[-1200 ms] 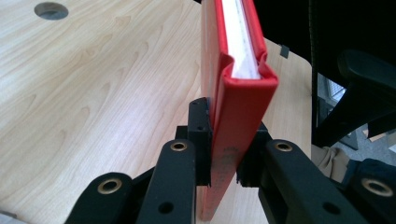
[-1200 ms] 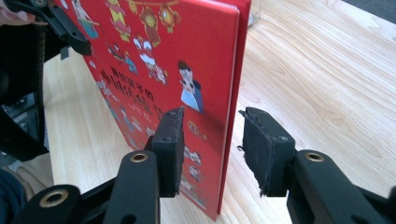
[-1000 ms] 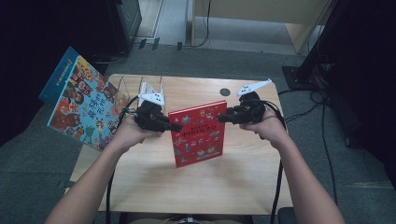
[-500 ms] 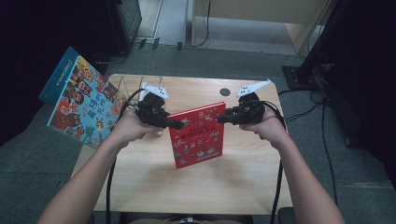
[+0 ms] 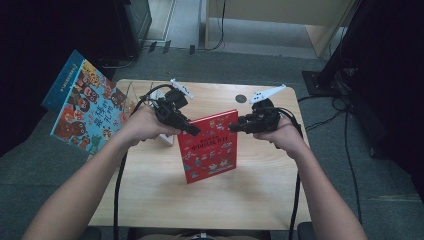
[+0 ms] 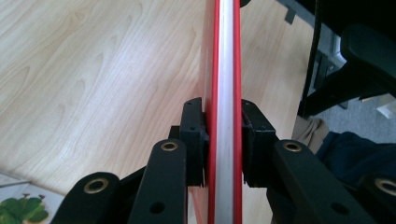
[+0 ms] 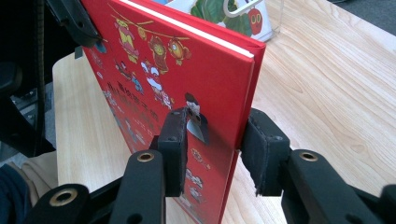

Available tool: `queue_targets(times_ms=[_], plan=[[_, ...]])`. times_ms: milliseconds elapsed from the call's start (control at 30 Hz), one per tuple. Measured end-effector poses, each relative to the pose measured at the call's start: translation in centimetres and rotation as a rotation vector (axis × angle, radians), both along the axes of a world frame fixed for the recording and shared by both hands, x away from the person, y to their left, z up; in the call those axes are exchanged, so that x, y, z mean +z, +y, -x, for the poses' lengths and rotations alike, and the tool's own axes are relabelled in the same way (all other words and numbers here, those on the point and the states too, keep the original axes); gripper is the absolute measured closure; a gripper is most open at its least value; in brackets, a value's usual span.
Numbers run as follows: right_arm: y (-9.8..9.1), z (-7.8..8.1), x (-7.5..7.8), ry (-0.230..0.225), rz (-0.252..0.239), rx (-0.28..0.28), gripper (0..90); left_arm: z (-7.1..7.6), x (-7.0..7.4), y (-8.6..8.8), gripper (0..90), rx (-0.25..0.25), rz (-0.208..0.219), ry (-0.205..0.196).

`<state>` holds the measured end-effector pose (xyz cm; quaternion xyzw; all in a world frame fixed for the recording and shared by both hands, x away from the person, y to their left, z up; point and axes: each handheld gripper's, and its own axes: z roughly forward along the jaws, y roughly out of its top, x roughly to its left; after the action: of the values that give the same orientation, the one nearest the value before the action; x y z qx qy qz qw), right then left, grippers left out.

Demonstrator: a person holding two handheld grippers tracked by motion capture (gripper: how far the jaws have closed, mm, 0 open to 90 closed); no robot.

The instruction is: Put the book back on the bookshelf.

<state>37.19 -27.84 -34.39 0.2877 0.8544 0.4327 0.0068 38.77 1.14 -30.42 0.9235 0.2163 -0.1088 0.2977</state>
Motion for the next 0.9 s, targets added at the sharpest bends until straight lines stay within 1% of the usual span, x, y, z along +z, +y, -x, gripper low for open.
queue_targets(times_ms=[133,167,233,300,333,500,567,700,867,900], plan=[[0.3,-0.1,0.0,0.002,0.001,0.006,62.3,-0.2,0.2,-0.3,74.6,-0.012,-0.051,0.017],[0.4,-0.1,0.0,0.003,0.003,0.008,62.2,-0.2,0.3,-0.4,74.7,-0.019,-0.061,0.015],[0.6,-0.1,0.0,0.005,0.004,0.011,62.2,-0.4,0.3,-0.7,74.7,-0.018,-0.083,0.031],[0.7,-0.2,0.0,0.002,0.005,0.016,62.3,-0.5,0.3,-0.9,75.1,-0.023,-0.097,0.035],[0.8,-0.2,0.0,0.003,0.006,0.016,62.3,-0.6,0.3,-1.0,75.7,-0.035,-0.112,0.039],[1.1,-0.3,0.0,-0.004,0.007,0.031,62.4,-0.5,0.5,-1.5,76.5,-0.062,-0.156,0.032],[1.2,-0.3,0.1,-0.004,0.010,0.034,62.4,-0.6,0.6,-1.7,76.5,-0.066,-0.169,0.035],[1.3,-0.3,0.1,-0.008,0.013,0.041,62.2,-0.7,0.5,-2.2,76.5,-0.067,-0.192,0.054],[1.5,-0.3,0.1,-0.009,0.011,0.042,61.7,-0.8,0.4,-2.9,77.2,-0.060,-0.231,0.069],[1.5,-0.3,0.1,-0.011,0.012,0.043,61.5,-0.9,0.4,-3.0,77.6,-0.052,-0.237,0.079]])
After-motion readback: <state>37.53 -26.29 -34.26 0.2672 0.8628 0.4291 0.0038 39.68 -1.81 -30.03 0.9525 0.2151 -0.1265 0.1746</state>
